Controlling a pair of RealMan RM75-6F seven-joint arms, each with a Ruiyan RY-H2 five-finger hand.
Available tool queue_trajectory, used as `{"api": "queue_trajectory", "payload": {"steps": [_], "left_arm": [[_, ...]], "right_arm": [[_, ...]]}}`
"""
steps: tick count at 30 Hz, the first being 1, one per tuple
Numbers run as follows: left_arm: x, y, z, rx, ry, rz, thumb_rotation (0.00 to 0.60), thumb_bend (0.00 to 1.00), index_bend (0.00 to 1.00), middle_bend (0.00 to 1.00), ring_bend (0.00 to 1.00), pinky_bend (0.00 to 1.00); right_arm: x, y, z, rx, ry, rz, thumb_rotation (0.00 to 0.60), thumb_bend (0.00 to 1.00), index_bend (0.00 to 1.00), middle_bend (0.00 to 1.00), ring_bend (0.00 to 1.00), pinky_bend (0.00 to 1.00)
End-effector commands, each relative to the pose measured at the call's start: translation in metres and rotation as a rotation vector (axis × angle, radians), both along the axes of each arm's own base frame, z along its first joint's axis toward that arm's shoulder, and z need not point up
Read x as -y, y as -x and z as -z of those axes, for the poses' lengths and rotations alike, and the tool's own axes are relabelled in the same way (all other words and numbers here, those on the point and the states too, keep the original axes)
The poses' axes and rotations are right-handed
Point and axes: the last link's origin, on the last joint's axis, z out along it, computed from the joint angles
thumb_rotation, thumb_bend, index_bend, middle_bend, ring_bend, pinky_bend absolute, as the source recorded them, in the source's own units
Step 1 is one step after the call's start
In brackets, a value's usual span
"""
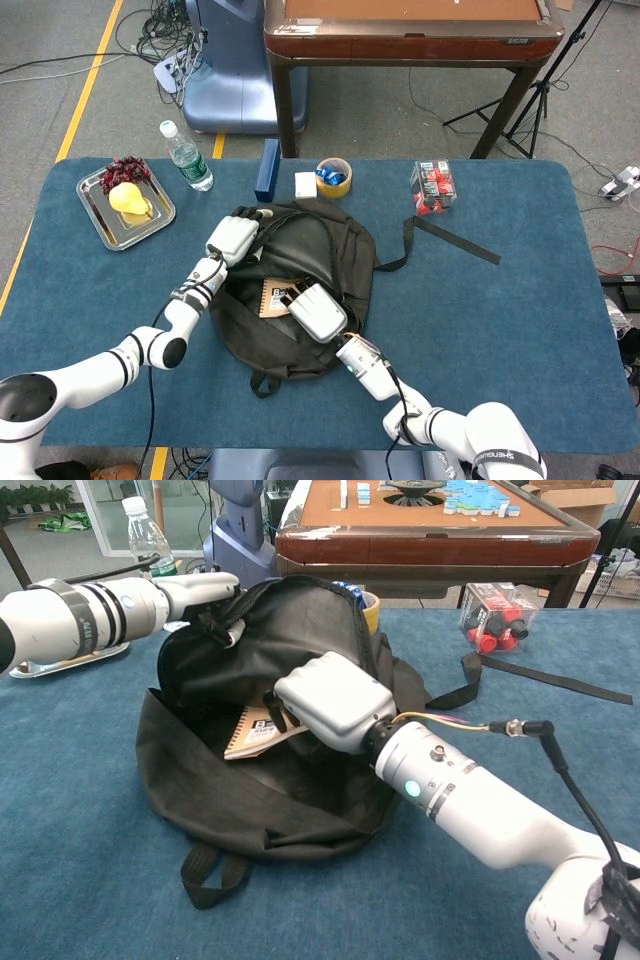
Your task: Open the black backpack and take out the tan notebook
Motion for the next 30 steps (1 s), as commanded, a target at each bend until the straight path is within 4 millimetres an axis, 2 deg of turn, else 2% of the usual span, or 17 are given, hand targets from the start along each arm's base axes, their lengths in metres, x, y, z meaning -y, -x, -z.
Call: {"api": "queue_trajectory", "payload": {"steps": [1, 10, 18, 24, 30], "left_arm": [[0.000, 0.000, 0.000, 0.000, -0.001, 0.000, 0.600, 0.67, 0.58, 0.15, 0.10, 0.06], [-0.001, 0.000, 0.001, 0.007, 0.003, -0.002, 0.600, 0.67, 0.57, 0.15, 0.10, 0.06], [-0.002, 0.002, -0.001, 0.018, 0.003, -0.014, 0.600, 0.67, 0.57, 0.15, 0.10, 0.06], [-0.002, 0.006, -0.002, 0.004, 0.006, -0.018, 0.600, 0.67, 0.56, 0.15, 0.10, 0.06], [-0.003, 0.010, -0.003, -0.006, 0.007, -0.023, 0.600, 0.67, 0.56, 0.15, 0.10, 0.06]], "right_arm": [[0.000, 0.000, -0.001, 0.003, 0.002, -0.011, 0.600, 0.54, 0.83, 0.54, 0.48, 0.46], [-0.004, -0.002, -0.009, 0.059, 0.011, -0.055, 0.600, 0.59, 0.95, 0.64, 0.60, 0.54], [-0.012, -0.003, -0.021, 0.129, 0.008, -0.091, 0.600, 0.60, 0.98, 0.70, 0.66, 0.60], [-0.024, 0.001, -0.039, 0.210, 0.002, -0.118, 0.600, 0.61, 0.99, 0.72, 0.69, 0.62], [-0.038, 0.004, -0.069, 0.324, -0.021, -0.141, 0.600, 0.61, 1.00, 0.73, 0.70, 0.63]]}}
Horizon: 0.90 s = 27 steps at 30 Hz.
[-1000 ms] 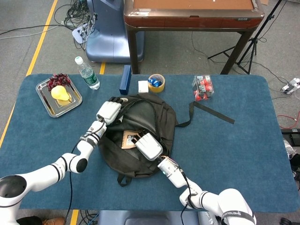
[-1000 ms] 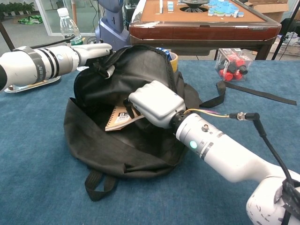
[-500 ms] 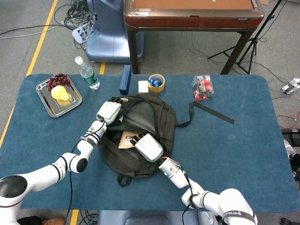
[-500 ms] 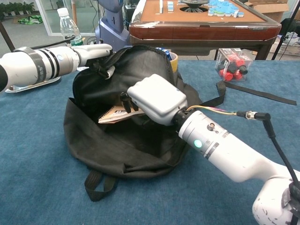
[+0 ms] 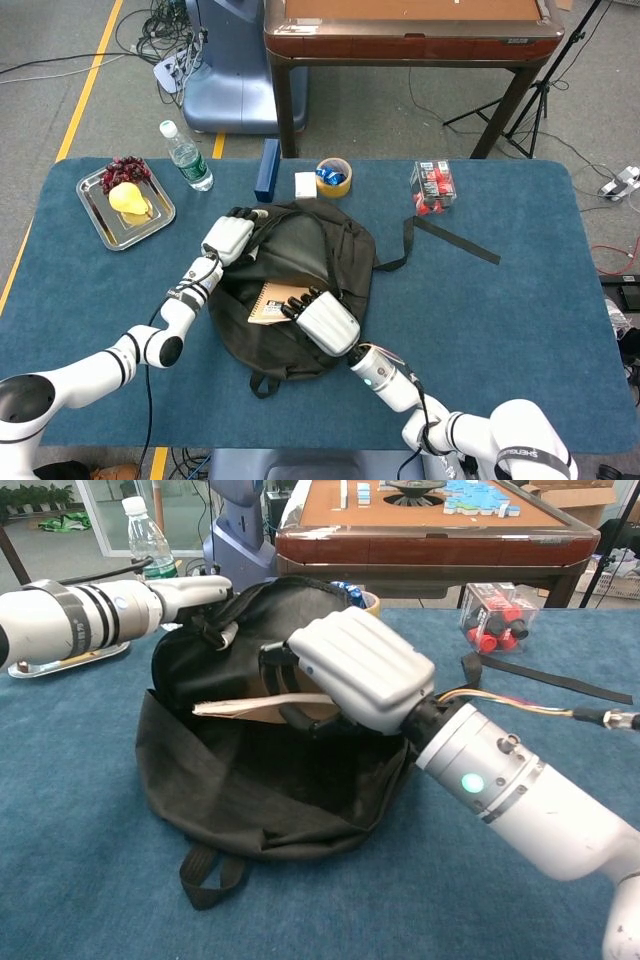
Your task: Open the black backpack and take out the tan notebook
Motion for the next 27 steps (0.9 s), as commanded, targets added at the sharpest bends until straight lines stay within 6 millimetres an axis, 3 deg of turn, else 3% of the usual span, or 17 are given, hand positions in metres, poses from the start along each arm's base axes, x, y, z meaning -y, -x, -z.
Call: {"api": "queue_trajectory", "payload": {"steps": [1, 15, 27], "left_arm": [[0.000, 0.001, 0.000, -0.005, 0.000, 0.000, 0.600, 0.67, 0.56, 0.15, 0.10, 0.06], [0.000, 0.007, -0.002, -0.013, -0.001, -0.016, 0.600, 0.67, 0.55, 0.15, 0.10, 0.06], [0.006, 0.012, -0.006, -0.020, 0.004, -0.014, 0.600, 0.66, 0.52, 0.15, 0.10, 0.06]], "right_arm": [[-0.011, 0.005, -0.026, 0.082, -0.016, -0.016, 0.600, 0.61, 1.00, 0.73, 0.70, 0.63], [-0.048, 0.030, -0.140, 0.387, -0.114, 0.045, 0.600, 0.61, 1.00, 0.74, 0.71, 0.64], [-0.054, 0.061, -0.233, 0.451, 0.010, 0.128, 0.600, 0.61, 1.00, 0.74, 0.71, 0.64]]}}
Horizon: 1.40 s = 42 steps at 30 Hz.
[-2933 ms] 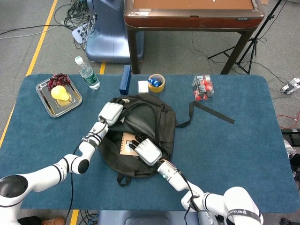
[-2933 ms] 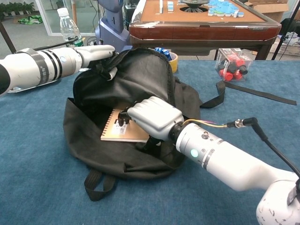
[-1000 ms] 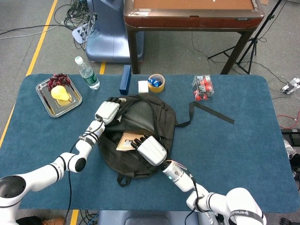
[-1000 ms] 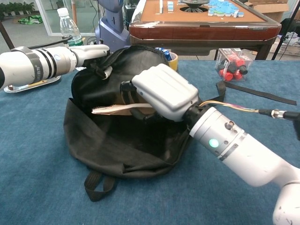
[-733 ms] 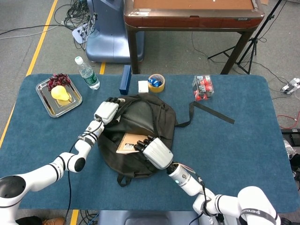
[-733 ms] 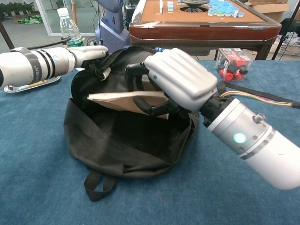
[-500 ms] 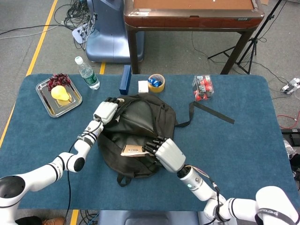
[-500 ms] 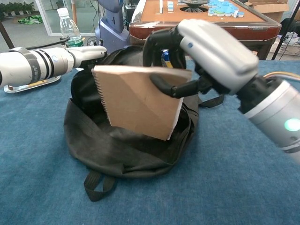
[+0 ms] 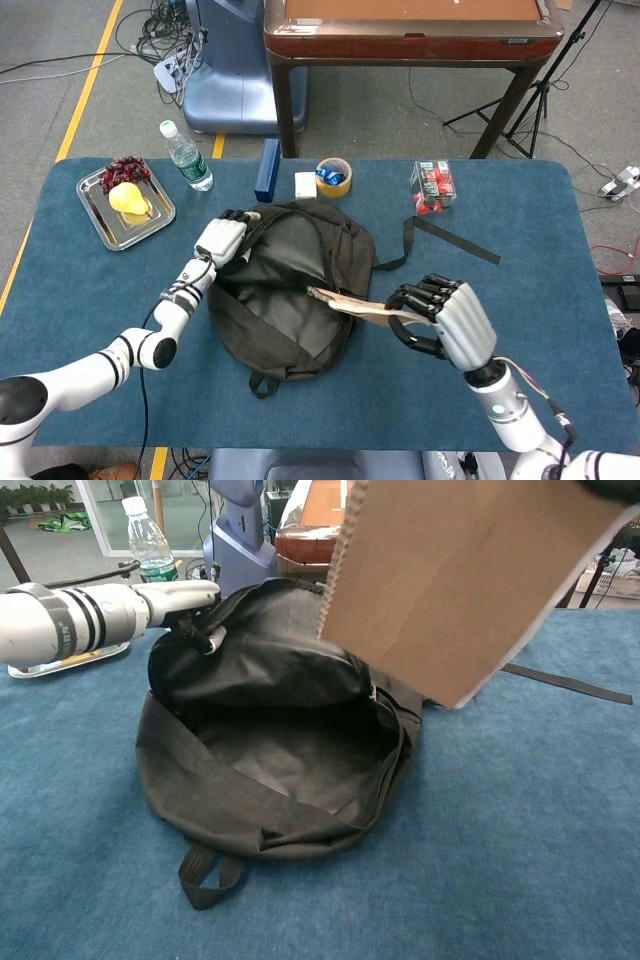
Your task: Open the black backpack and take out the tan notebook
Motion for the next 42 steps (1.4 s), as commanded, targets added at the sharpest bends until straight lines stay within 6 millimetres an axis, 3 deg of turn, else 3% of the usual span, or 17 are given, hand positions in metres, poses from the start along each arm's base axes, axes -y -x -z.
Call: {"api": "queue_trajectory", "payload": {"steps": [1, 7, 13, 15, 21, 28, 38, 39, 42], "left_arm": [[0.003, 0.001, -0.002, -0.003, 0.008, 0.006, 0.600, 0.64, 0.50, 0.15, 0.09, 0.06], [0.013, 0.000, -0.012, -0.016, 0.027, 0.028, 0.600, 0.46, 0.28, 0.09, 0.07, 0.06], [0.024, 0.001, -0.029, -0.032, 0.070, 0.011, 0.600, 0.29, 0.03, 0.00, 0.00, 0.02], [0.029, 0.001, -0.036, -0.029, 0.078, 0.004, 0.600, 0.26, 0.00, 0.00, 0.00, 0.01], [0.044, 0.004, -0.060, -0.004, 0.101, -0.028, 0.600, 0.22, 0.00, 0.00, 0.00, 0.01], [0.058, 0.015, -0.072, -0.024, 0.175, -0.072, 0.600, 0.22, 0.00, 0.00, 0.00, 0.01], [0.038, 0.012, -0.083, 0.051, 0.143, -0.127, 0.598, 0.21, 0.00, 0.00, 0.00, 0.01], [0.035, 0.011, -0.082, 0.061, 0.148, -0.135, 0.571, 0.21, 0.00, 0.00, 0.00, 0.01], [0.023, 0.003, -0.078, 0.111, 0.186, -0.178, 0.410, 0.21, 0.00, 0.00, 0.00, 0.01]], "right_arm": [[-0.002, 0.007, -0.027, 0.032, 0.047, 0.035, 0.600, 0.61, 1.00, 0.74, 0.71, 0.64], [0.000, 0.017, -0.050, 0.025, 0.113, 0.086, 0.600, 0.61, 1.00, 0.74, 0.71, 0.64], [0.004, 0.025, -0.057, 0.018, 0.128, 0.125, 0.600, 0.61, 1.00, 0.74, 0.71, 0.64], [0.007, 0.027, -0.059, 0.006, 0.132, 0.135, 0.600, 0.61, 1.00, 0.74, 0.71, 0.64], [0.013, 0.029, -0.062, -0.007, 0.144, 0.155, 0.600, 0.61, 1.00, 0.74, 0.71, 0.64], [0.017, 0.032, -0.065, -0.014, 0.177, 0.177, 0.600, 0.61, 1.00, 0.74, 0.71, 0.64], [0.018, 0.042, -0.072, -0.034, 0.226, 0.212, 0.600, 0.61, 1.00, 0.74, 0.71, 0.64], [0.019, 0.042, -0.073, -0.035, 0.230, 0.215, 0.600, 0.61, 1.00, 0.74, 0.71, 0.64], [0.020, 0.044, -0.073, -0.033, 0.245, 0.224, 0.600, 0.61, 1.00, 0.74, 0.71, 0.64]]}}
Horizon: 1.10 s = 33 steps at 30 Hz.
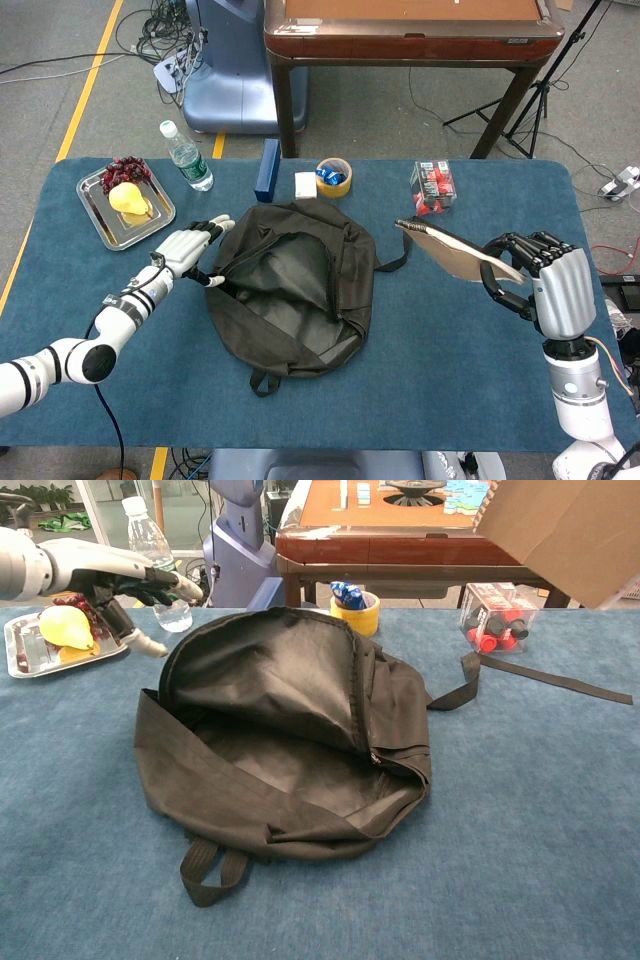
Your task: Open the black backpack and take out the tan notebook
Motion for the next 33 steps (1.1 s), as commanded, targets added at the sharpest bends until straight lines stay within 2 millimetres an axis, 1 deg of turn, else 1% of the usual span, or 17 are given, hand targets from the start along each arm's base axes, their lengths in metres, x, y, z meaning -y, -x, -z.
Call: {"api": "queue_trajectory", "payload": {"steps": [1, 3, 4, 6, 8, 11, 14, 15, 17, 19, 21, 24, 30, 33], "left_arm": [[-0.015, -0.011, 0.006, 0.066, 0.040, -0.054, 0.346, 0.20, 0.00, 0.00, 0.00, 0.01], [-0.019, -0.014, 0.012, 0.090, 0.065, -0.078, 0.272, 0.19, 0.01, 0.00, 0.00, 0.01], [-0.021, -0.015, 0.017, 0.094, 0.085, -0.090, 0.244, 0.18, 0.03, 0.00, 0.00, 0.01], [-0.024, -0.017, 0.025, 0.097, 0.111, -0.106, 0.217, 0.17, 0.05, 0.00, 0.00, 0.01], [-0.027, -0.018, 0.031, 0.105, 0.119, -0.116, 0.208, 0.17, 0.07, 0.02, 0.00, 0.01], [-0.027, -0.019, 0.040, 0.131, 0.143, -0.142, 0.208, 0.17, 0.13, 0.11, 0.02, 0.01], [-0.025, -0.022, 0.043, 0.152, 0.166, -0.152, 0.210, 0.17, 0.21, 0.22, 0.09, 0.01], [-0.023, -0.022, 0.043, 0.157, 0.168, -0.149, 0.211, 0.17, 0.25, 0.28, 0.13, 0.01], [-0.020, -0.021, 0.040, 0.168, 0.172, -0.148, 0.215, 0.17, 0.32, 0.36, 0.20, 0.01], [-0.017, -0.019, 0.036, 0.174, 0.174, -0.147, 0.217, 0.17, 0.36, 0.41, 0.24, 0.01], [-0.013, -0.016, 0.029, 0.182, 0.173, -0.148, 0.220, 0.17, 0.38, 0.44, 0.26, 0.01], [-0.006, -0.011, 0.019, 0.191, 0.178, -0.155, 0.219, 0.17, 0.40, 0.45, 0.26, 0.01], [0.016, 0.006, 0.000, 0.161, 0.228, -0.174, 0.216, 0.17, 0.40, 0.45, 0.27, 0.01], [0.025, 0.014, -0.007, 0.139, 0.247, -0.184, 0.212, 0.17, 0.41, 0.48, 0.30, 0.01]], "right_arm": [[0.000, 0.001, -0.001, 0.000, 0.012, 0.007, 0.600, 0.61, 1.00, 0.74, 0.71, 0.64], [0.001, 0.002, -0.002, -0.004, 0.024, 0.012, 0.600, 0.61, 1.00, 0.74, 0.71, 0.64], [0.001, 0.003, -0.002, -0.005, 0.028, 0.017, 0.600, 0.61, 1.00, 0.74, 0.71, 0.64], [0.002, 0.004, -0.003, -0.007, 0.034, 0.023, 0.600, 0.61, 1.00, 0.74, 0.71, 0.64], [0.002, 0.006, -0.003, -0.016, 0.041, 0.029, 0.600, 0.61, 1.00, 0.74, 0.71, 0.64], [0.003, 0.007, -0.003, -0.017, 0.044, 0.034, 0.600, 0.61, 1.00, 0.74, 0.71, 0.64], [0.004, 0.009, -0.004, -0.019, 0.052, 0.040, 0.600, 0.61, 1.00, 0.74, 0.71, 0.64], [0.004, 0.010, -0.004, -0.018, 0.053, 0.042, 0.600, 0.61, 1.00, 0.74, 0.71, 0.64], [0.005, 0.011, -0.004, -0.020, 0.053, 0.048, 0.600, 0.61, 1.00, 0.74, 0.71, 0.64], [0.005, 0.012, -0.005, -0.022, 0.054, 0.053, 0.600, 0.61, 1.00, 0.74, 0.71, 0.64], [0.006, 0.013, -0.005, -0.024, 0.053, 0.059, 0.600, 0.61, 1.00, 0.74, 0.71, 0.64], [0.008, 0.013, -0.004, -0.024, 0.052, 0.062, 0.600, 0.61, 1.00, 0.74, 0.71, 0.64], [0.011, 0.010, 0.000, -0.032, 0.041, 0.060, 0.600, 0.61, 1.00, 0.74, 0.71, 0.64], [0.013, 0.007, 0.004, -0.040, 0.030, 0.057, 0.600, 0.61, 1.00, 0.74, 0.71, 0.64]]}}
